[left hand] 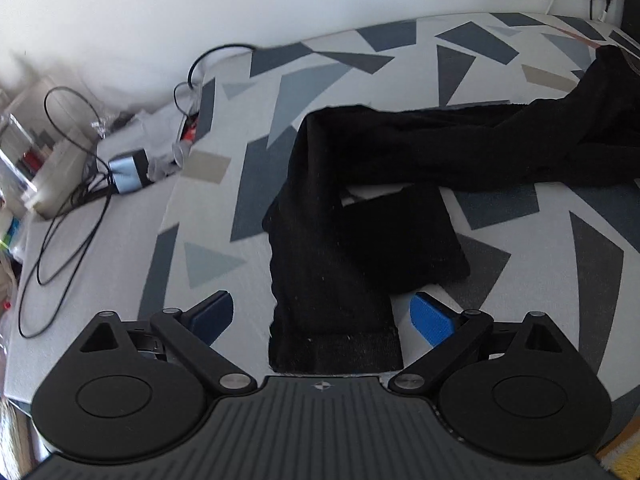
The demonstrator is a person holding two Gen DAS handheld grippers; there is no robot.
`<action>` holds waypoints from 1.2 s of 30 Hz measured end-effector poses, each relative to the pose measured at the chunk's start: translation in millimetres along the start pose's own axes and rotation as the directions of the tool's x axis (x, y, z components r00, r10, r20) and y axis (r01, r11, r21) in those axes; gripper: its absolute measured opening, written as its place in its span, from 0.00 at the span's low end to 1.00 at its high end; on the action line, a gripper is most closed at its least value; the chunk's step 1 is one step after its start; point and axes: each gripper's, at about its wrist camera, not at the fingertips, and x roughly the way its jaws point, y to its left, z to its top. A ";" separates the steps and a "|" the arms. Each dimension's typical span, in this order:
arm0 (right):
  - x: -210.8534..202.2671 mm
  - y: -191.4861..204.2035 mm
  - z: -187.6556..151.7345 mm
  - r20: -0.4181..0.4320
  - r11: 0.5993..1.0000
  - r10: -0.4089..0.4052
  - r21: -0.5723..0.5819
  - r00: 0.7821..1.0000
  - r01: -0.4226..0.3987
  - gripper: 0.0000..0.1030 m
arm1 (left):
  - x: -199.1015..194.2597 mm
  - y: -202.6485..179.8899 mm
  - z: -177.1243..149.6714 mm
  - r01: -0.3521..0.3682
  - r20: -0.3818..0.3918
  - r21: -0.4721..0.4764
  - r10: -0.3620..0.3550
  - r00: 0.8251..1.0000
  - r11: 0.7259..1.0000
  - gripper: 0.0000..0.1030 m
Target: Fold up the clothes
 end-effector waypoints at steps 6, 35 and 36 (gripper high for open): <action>9.6 21.5 -50.0 -0.112 0.998 0.037 -0.044 0.993 -0.042 0.61 | 13.3 -8.7 12.0 -0.006 0.005 -0.017 0.006 1.000 1.000 0.94; -49.9 -85.5 -27.0 0.114 0.965 -0.150 0.231 0.982 0.120 0.35 | -18.8 -37.1 1.4 0.045 0.028 0.081 -0.047 0.998 0.996 0.63; -52.4 -77.1 -28.2 0.120 0.971 -0.132 0.216 0.984 0.104 0.36 | -23.7 -36.4 -0.9 0.041 0.037 0.092 -0.045 0.998 0.995 0.63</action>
